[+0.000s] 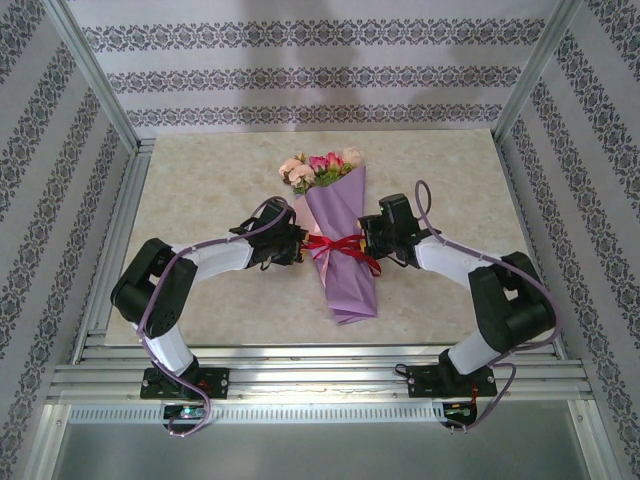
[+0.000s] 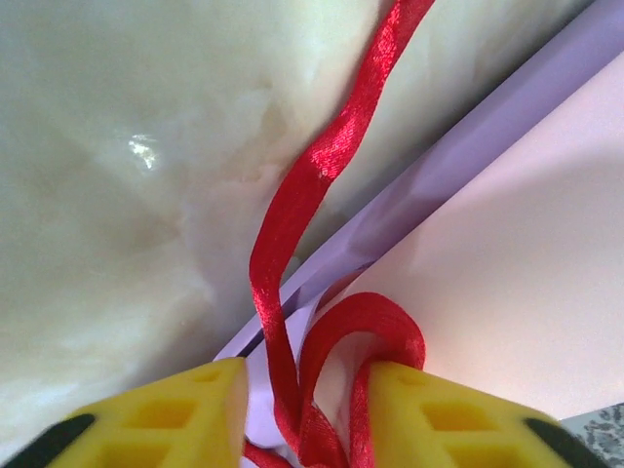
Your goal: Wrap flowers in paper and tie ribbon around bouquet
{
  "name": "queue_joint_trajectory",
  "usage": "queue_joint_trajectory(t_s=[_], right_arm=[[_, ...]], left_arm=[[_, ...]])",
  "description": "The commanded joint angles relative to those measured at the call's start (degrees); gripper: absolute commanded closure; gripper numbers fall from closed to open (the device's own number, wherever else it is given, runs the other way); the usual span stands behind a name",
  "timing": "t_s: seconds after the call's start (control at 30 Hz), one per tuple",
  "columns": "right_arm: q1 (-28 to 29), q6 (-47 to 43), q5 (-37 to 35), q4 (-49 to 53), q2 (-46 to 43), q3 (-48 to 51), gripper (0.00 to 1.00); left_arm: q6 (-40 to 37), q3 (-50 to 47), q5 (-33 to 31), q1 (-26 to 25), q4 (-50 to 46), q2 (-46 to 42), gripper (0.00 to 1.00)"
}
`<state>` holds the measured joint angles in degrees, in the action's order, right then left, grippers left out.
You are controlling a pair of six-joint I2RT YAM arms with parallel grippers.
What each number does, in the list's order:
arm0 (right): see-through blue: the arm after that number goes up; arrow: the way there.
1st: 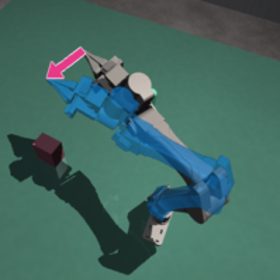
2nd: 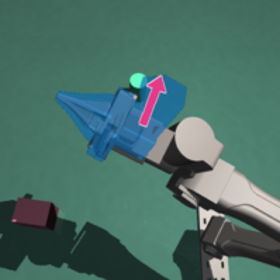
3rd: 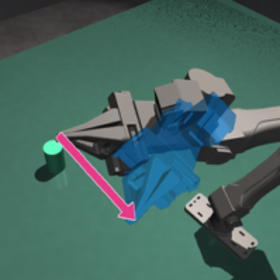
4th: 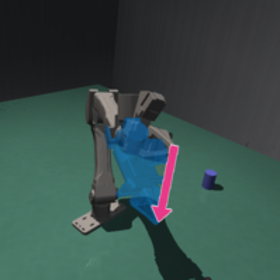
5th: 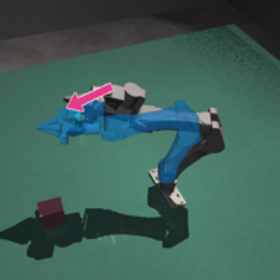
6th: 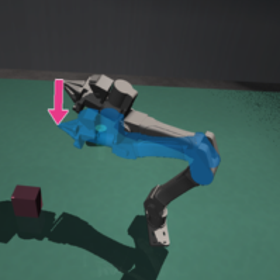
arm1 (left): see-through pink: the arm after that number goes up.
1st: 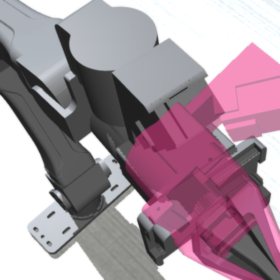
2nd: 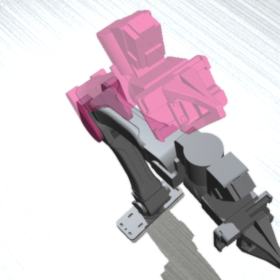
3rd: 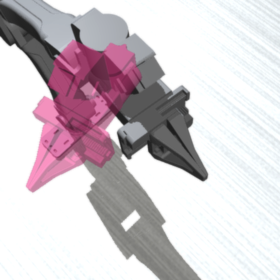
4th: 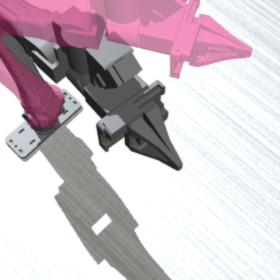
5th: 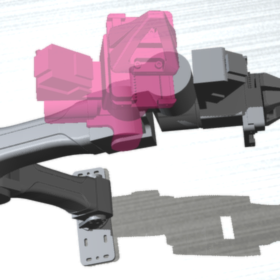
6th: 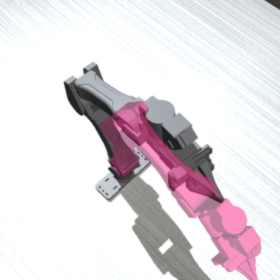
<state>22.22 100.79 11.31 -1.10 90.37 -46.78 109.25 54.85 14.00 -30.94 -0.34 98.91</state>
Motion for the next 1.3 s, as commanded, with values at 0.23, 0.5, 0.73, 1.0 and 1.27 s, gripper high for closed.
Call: queue_joint_trajectory(t_s=[0.23, 0.5, 0.73, 1.0, 1.27], right_arm=[[-0.4, 0.24, 0.77, 2.28, 3.33, -1.87, 0.56], [-0.55, -0.14, 1.1, 3.11, 3.38, -1.72, 0.89], [-0.62, -0.95, 0.25, 4.73, 1.08, -1.17, 0.93], [-1.33, -1.86, -0.21, 5.92, -1.5, -0.09, 0.78], [-2.57, -2.27, 0.1, 5.44, -0.23, 0.05, 1.0]], left_arm=[[-0.01, -1.68, -0.52, 2.16, 0.83, -2.08, 0.45], [0.65, -1.22, 0.86, 3.51, 4.48, 2.2, 0.54], [0.63, -1.4, 0.51, 3.5, 7.01, 3.16, 0.87], [-0.45, -3.7, 0.77, 3.51, 6.08, 0.01, 1.0], [-0.33, -4.92, 1.14, 3.51, 7.39, -0.54, 1.0]])
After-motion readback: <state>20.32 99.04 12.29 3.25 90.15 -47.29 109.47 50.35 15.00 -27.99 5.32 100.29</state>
